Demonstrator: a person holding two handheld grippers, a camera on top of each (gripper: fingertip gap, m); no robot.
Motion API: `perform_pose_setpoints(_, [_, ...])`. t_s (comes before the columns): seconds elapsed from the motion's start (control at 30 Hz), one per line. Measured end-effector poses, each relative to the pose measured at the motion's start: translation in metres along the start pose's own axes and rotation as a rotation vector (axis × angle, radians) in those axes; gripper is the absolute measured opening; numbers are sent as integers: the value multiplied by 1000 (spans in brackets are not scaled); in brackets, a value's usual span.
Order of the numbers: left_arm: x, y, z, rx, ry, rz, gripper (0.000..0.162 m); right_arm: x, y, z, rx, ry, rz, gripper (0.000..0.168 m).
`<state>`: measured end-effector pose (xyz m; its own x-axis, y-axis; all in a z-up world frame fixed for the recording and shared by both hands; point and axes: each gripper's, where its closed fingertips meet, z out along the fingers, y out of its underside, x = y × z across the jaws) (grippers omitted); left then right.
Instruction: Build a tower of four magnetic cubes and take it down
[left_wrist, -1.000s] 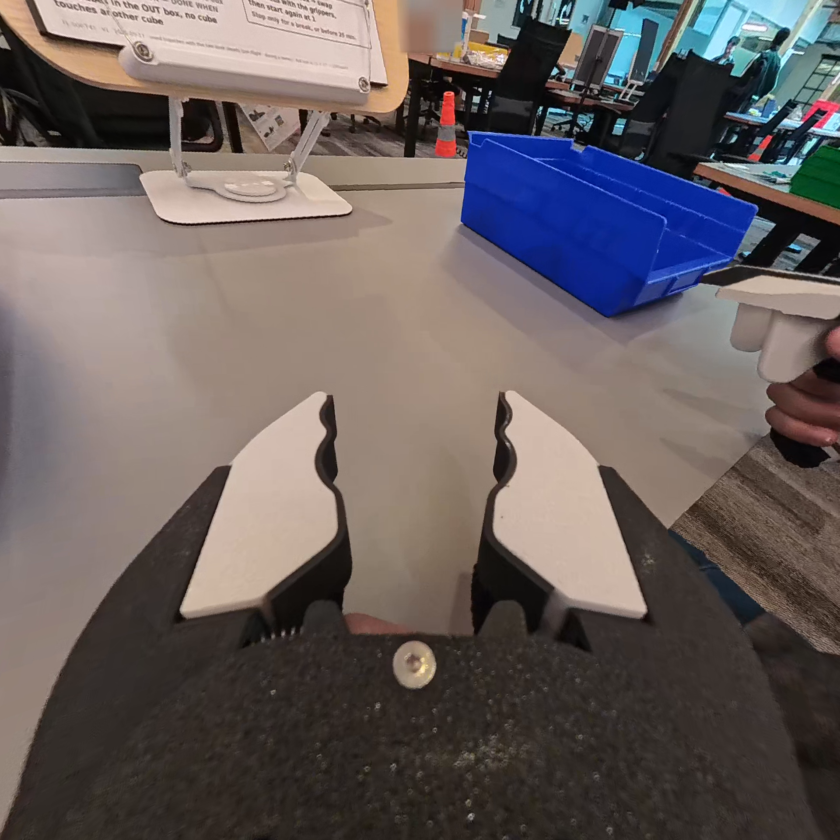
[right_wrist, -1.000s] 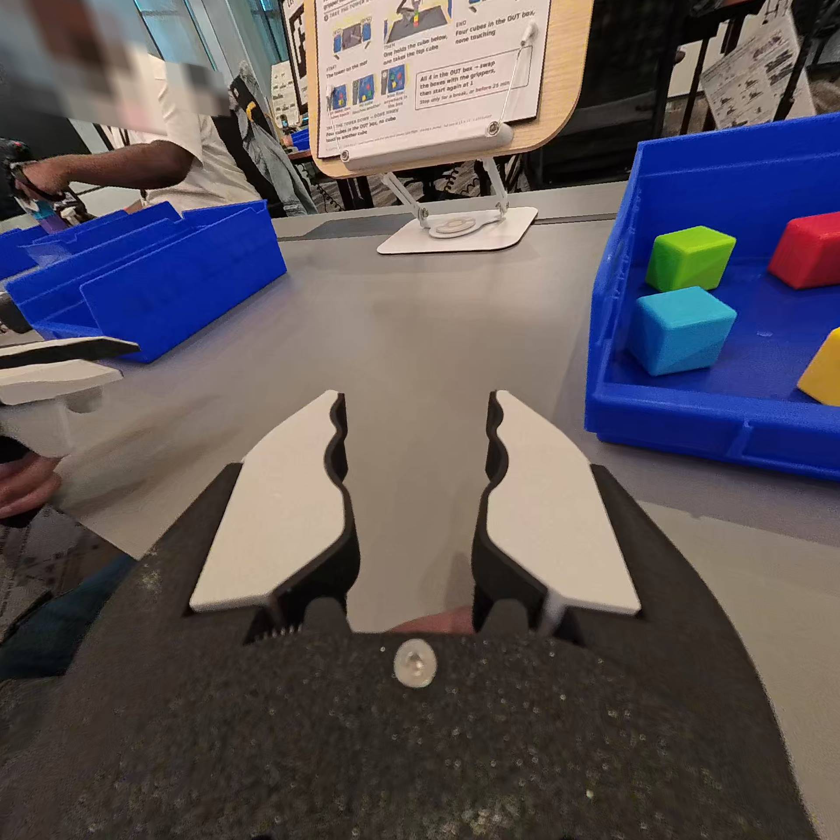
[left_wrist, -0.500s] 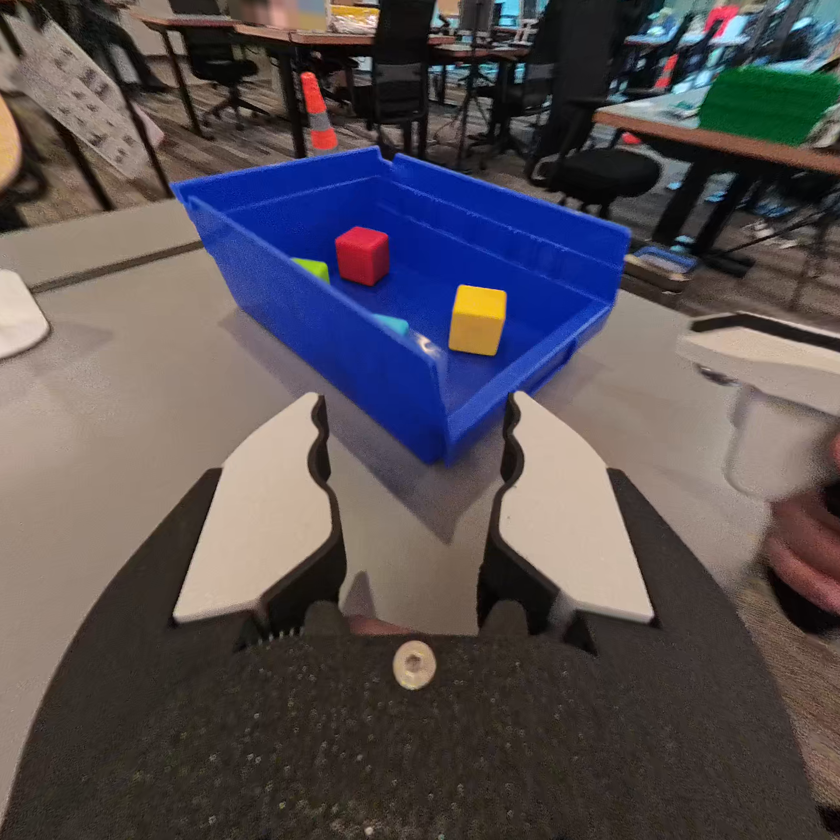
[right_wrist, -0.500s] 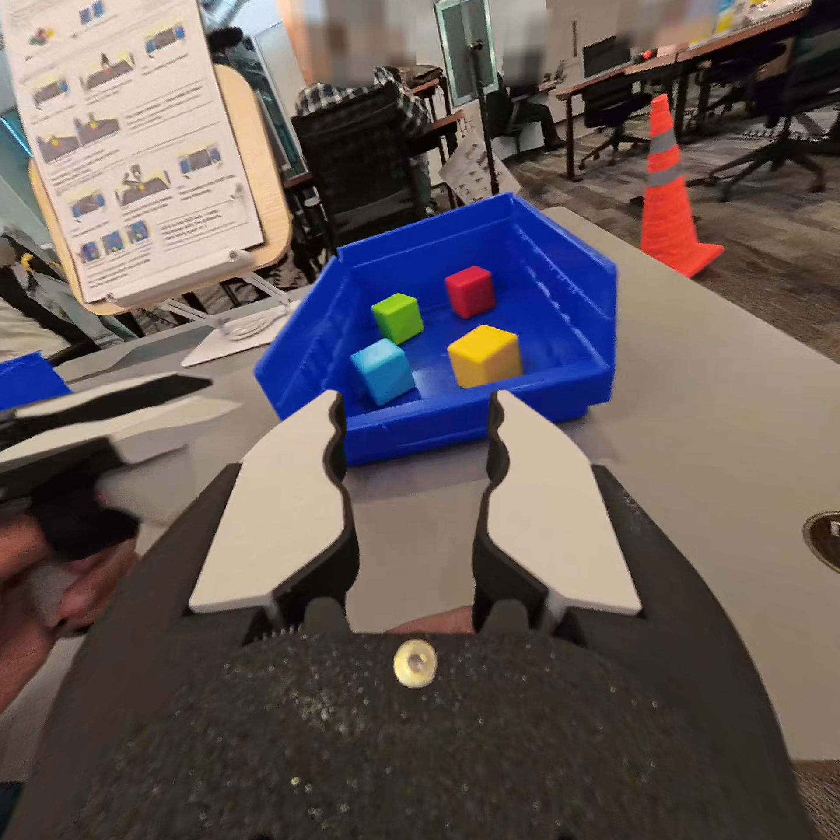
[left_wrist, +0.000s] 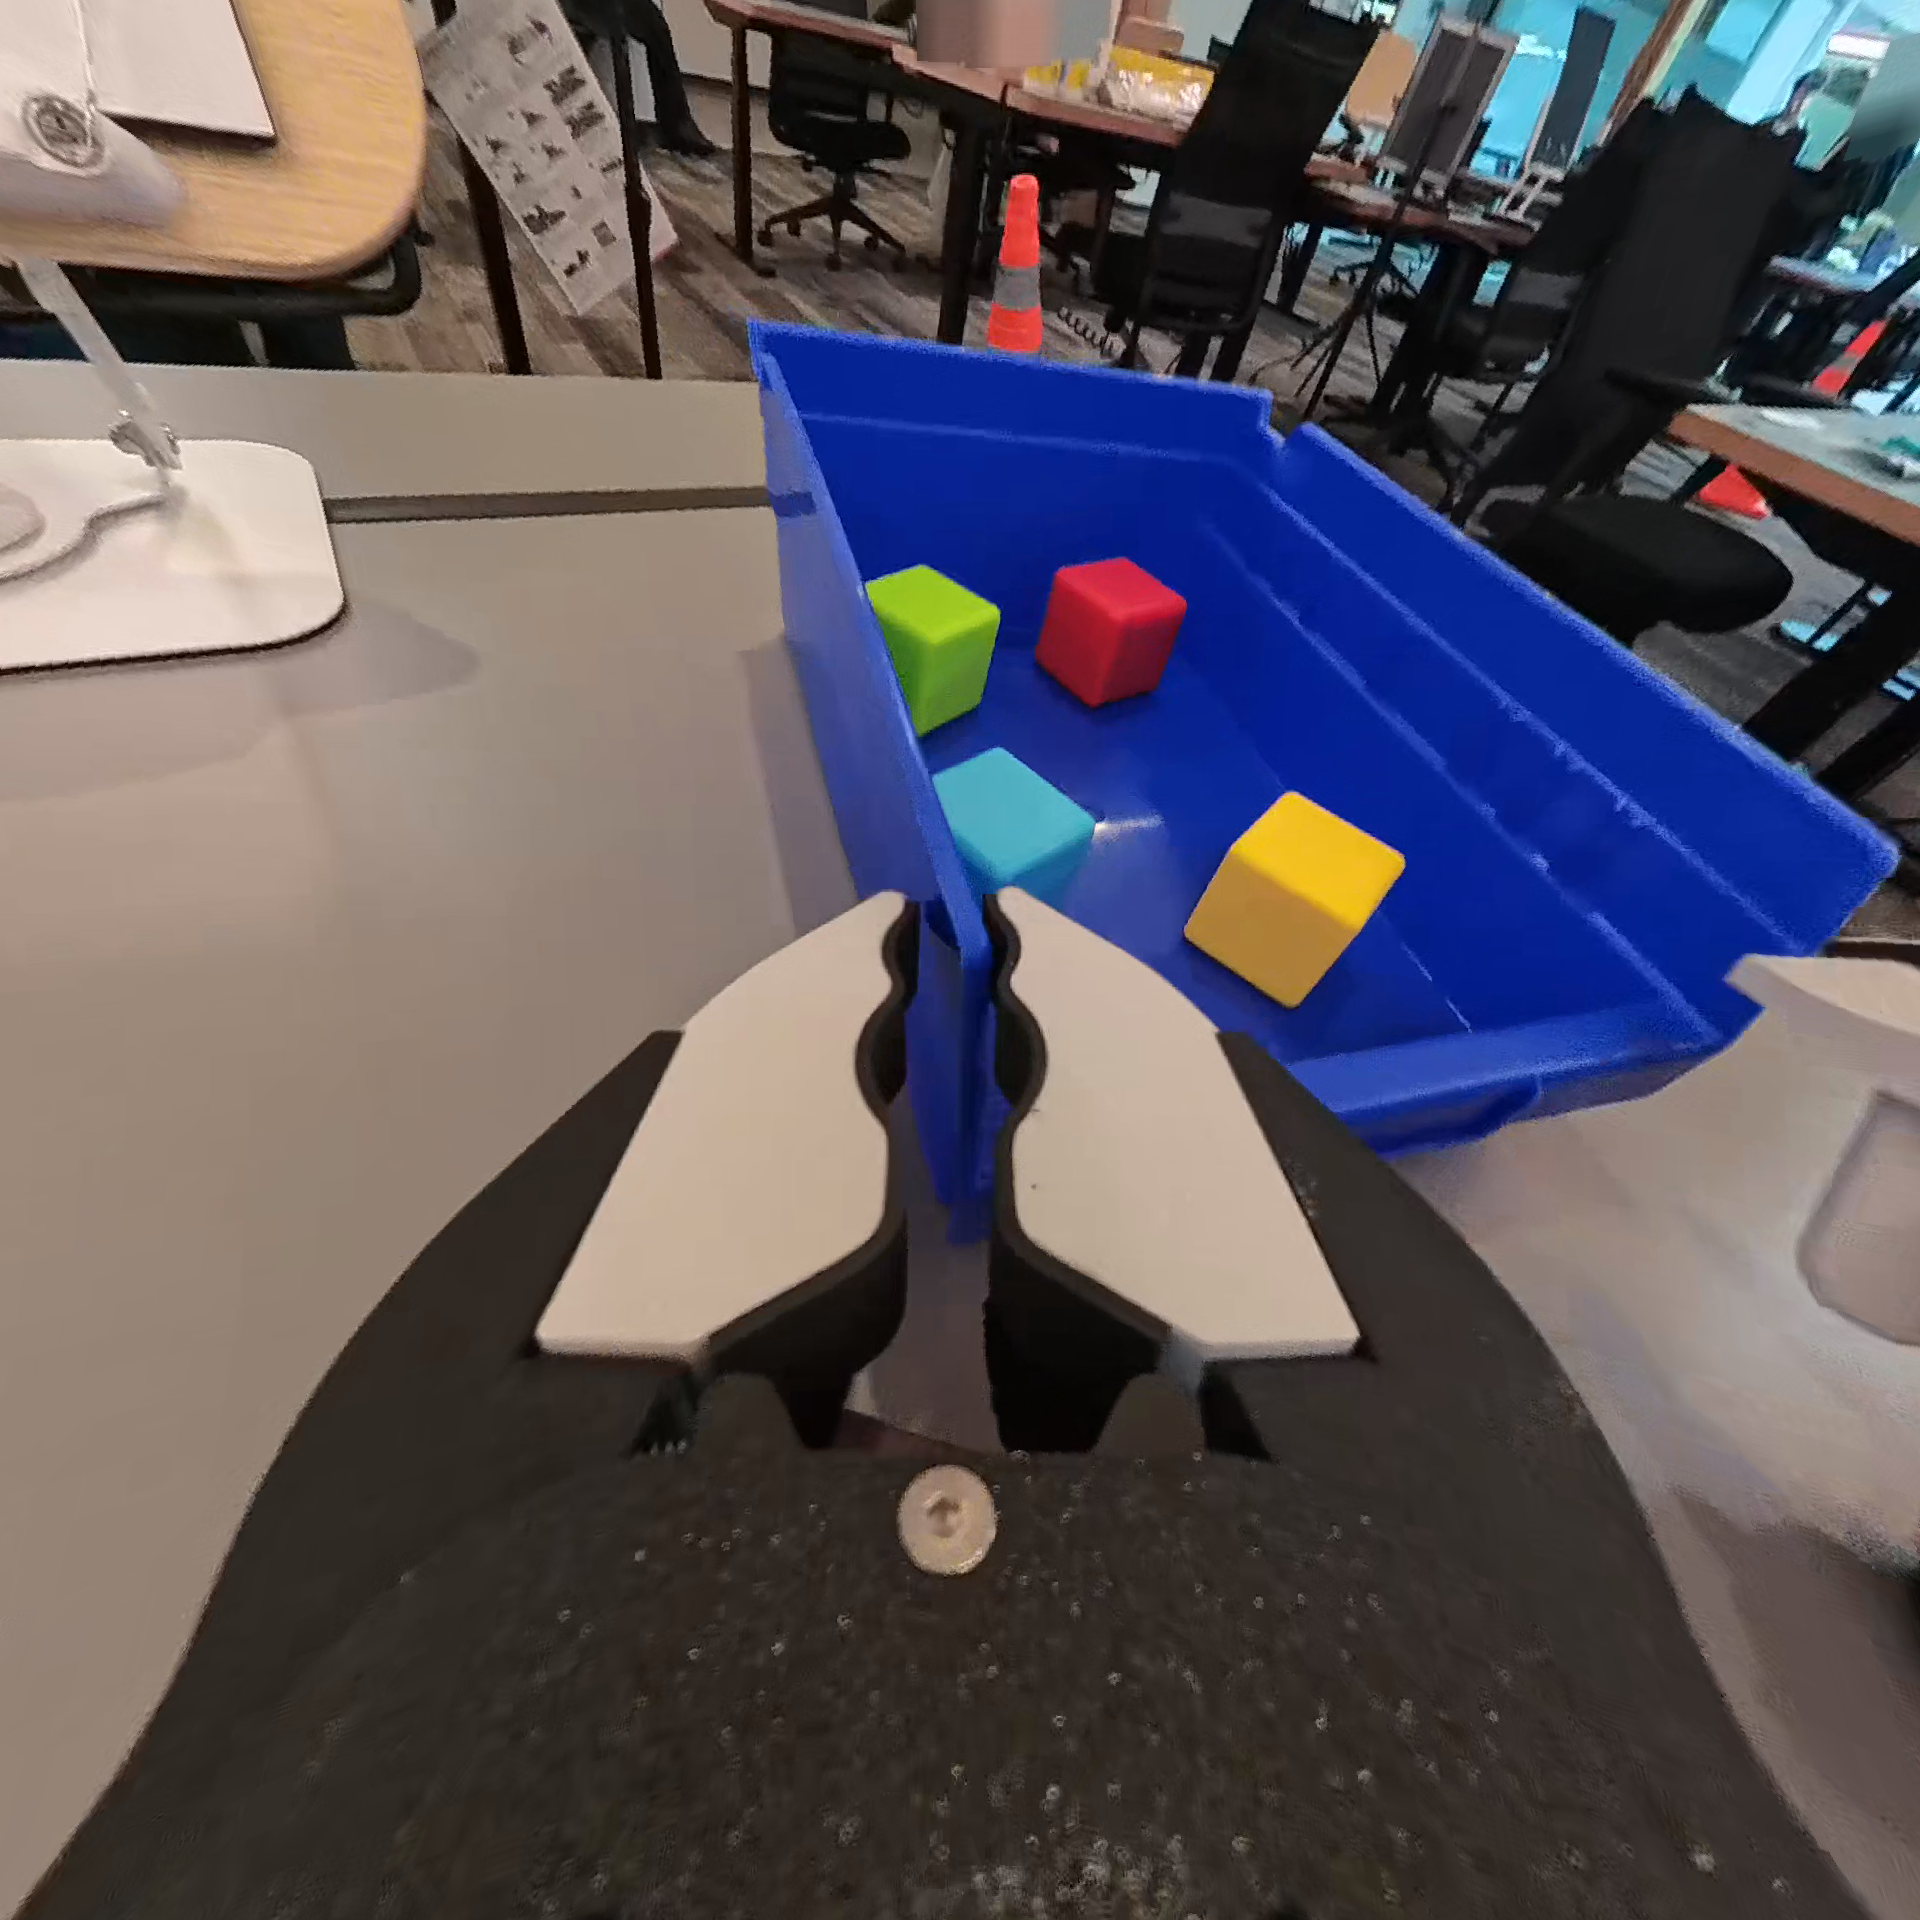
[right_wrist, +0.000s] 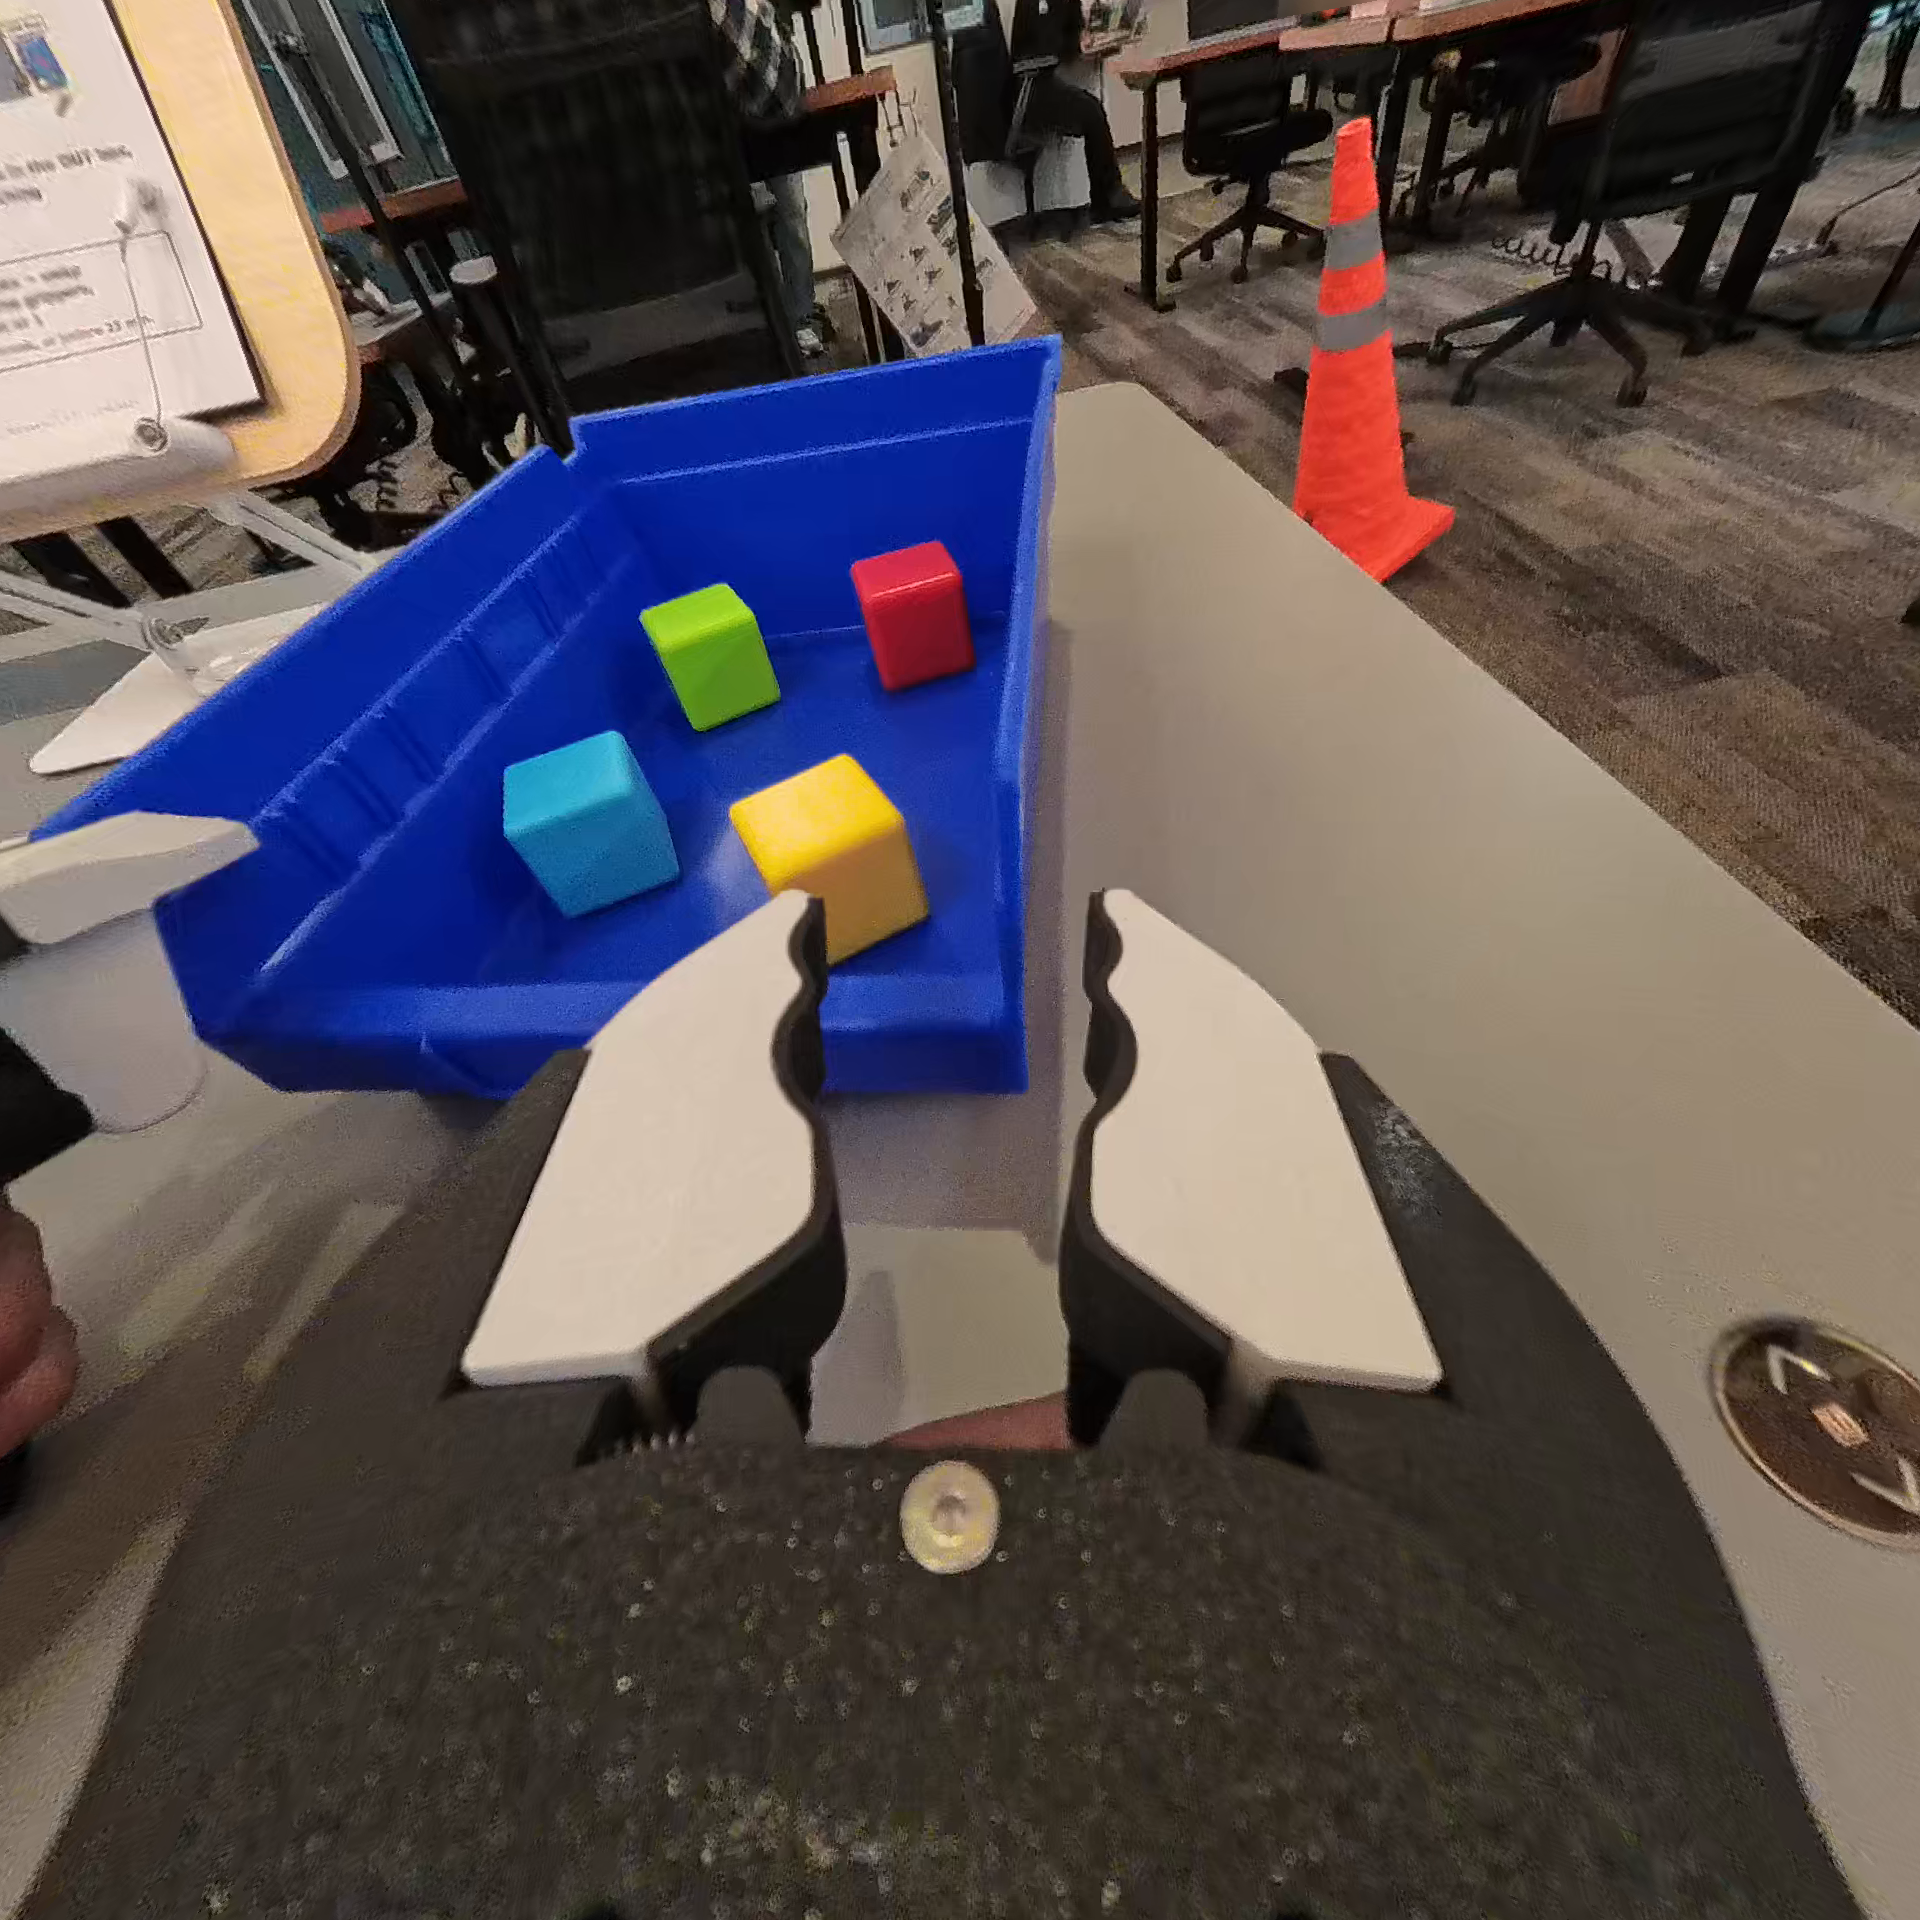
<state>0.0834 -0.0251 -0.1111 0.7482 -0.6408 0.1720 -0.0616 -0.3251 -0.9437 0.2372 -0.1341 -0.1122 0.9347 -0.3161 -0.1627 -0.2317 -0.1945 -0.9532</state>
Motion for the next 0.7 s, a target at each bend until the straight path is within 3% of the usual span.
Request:
perform_pose_setpoints(0.13, [-1, -8, 7, 8, -42, 14, 11, -4, 5, 20, -44, 10, -11, 47])
perform_pose_setpoints(0.23, [-4, -9, 14, -4, -83, 24, 8, 6, -6, 28, 16, 69, -12, 32])
perform_pose_setpoints(0.43, [-8, -7, 11, -54, -189, 84, 3, 9, -1, 41, -42, 67, 63, 4])
perform_pose_setpoints(0.7, [-46, -21, -56, 43, -270, 101, 1, -57, -3, 6, 12, 0, 102, 3])
